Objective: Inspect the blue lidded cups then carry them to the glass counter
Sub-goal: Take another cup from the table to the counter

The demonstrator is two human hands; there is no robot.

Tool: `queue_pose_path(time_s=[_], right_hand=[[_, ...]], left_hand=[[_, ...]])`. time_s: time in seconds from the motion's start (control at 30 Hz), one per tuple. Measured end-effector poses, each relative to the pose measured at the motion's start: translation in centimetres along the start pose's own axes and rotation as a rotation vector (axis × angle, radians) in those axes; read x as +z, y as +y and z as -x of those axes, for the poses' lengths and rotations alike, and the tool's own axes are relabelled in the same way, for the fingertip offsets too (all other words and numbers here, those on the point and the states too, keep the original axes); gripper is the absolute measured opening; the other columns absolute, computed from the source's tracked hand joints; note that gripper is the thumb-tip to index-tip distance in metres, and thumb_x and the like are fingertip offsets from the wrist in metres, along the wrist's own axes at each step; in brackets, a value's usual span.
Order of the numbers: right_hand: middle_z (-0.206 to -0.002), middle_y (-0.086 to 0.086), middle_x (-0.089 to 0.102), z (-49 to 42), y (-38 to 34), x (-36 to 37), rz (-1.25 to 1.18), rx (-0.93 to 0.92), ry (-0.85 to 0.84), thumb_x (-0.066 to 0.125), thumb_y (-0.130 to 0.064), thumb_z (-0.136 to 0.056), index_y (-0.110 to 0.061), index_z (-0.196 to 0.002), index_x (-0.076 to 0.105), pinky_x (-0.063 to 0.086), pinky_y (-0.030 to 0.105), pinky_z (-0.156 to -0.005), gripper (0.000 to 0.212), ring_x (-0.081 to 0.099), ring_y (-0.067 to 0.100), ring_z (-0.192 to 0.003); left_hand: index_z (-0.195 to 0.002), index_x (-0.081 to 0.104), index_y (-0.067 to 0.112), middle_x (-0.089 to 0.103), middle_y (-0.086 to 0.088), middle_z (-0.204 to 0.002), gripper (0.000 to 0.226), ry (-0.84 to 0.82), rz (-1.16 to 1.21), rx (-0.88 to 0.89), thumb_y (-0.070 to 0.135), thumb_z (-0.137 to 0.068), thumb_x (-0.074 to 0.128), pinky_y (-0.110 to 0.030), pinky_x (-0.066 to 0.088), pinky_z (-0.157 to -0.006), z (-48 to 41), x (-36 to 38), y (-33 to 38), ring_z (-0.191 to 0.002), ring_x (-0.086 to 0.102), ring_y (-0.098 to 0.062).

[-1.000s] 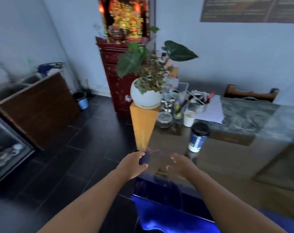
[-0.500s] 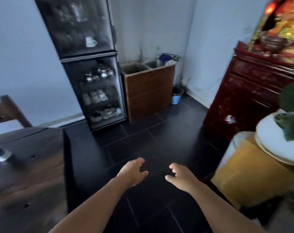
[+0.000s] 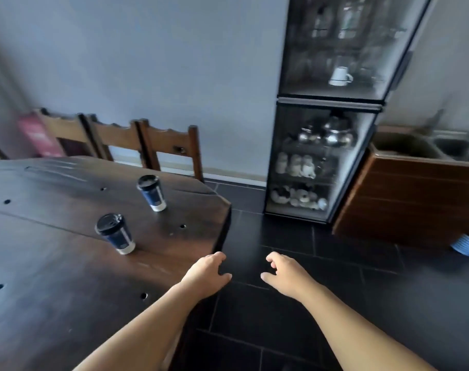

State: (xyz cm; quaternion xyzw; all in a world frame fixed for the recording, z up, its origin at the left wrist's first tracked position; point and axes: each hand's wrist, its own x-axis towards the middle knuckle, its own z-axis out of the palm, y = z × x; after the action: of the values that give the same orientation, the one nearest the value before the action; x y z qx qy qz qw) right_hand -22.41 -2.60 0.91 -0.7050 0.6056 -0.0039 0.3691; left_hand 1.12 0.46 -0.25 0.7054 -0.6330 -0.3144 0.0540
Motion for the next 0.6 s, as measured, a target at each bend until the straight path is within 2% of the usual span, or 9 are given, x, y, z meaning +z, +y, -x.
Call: queue_pose_path(time_s=[0.1, 0.2, 0.33, 0.6], right_hand=[[-0.143, 0.0, 0.053, -6.4, -2.2, -1.9, 0.052, -0.129, -0.075, 0.062, -0.042, -0.095, -0.023, -0.142, 0.047, 0.048, 0.031, -0.098, 0.053, 0.058, 0.016, -0.123], [-0.134, -0.004, 0.055, -11.7, -4.4, -3.8, 0.054, -0.223, -0.137, 0.062, -0.045, -0.094, -0.025, -0.139, 0.049, 0.048, 0.029, -0.091, 0.052, 0.06, 0.015, -0.112], [-0.125, -0.007, 0.056, -16.6, -8.1, -4.8, 0.156, -0.386, -0.245, 0.063, -0.043, -0.093, -0.024, -0.139, 0.05, 0.043, 0.025, -0.085, 0.052, 0.06, 0.013, -0.106], [-0.116, -0.005, 0.063, -23.5, -17.0, -1.4, 0.259, -0.634, -0.453, 0.069, -0.035, -0.091, -0.022, -0.131, 0.058, 0.053, 0.032, -0.09, 0.044, 0.067, 0.017, -0.099]], left_hand=[[-0.138, 0.053, 0.019, 0.065, -0.001, -0.132, 0.058, 0.09, 0.062, -0.132, 0.043, -0.088, 0.068, -0.033, 0.049, -0.102, -2.1, -1.8, -1.3, -0.123, 0.061, -0.022], [-0.144, 0.051, 0.017, 0.062, -0.002, -0.139, 0.064, 0.205, 0.144, -0.276, 0.043, -0.087, 0.069, -0.03, 0.046, -0.106, -3.1, -3.3, -2.1, -0.127, 0.059, -0.02], [-0.141, 0.054, 0.019, 0.065, -0.001, -0.134, 0.06, 0.338, 0.229, -0.458, 0.041, -0.088, 0.071, -0.03, 0.048, -0.102, -2.7, -4.8, -3.1, -0.12, 0.063, -0.019], [-0.132, 0.06, 0.019, 0.07, -0.001, -0.121, 0.05, 0.544, 0.393, -0.729, 0.037, -0.088, 0.073, -0.03, 0.052, -0.095, -1.4, -5.6, -7.5, -0.107, 0.067, -0.021]])
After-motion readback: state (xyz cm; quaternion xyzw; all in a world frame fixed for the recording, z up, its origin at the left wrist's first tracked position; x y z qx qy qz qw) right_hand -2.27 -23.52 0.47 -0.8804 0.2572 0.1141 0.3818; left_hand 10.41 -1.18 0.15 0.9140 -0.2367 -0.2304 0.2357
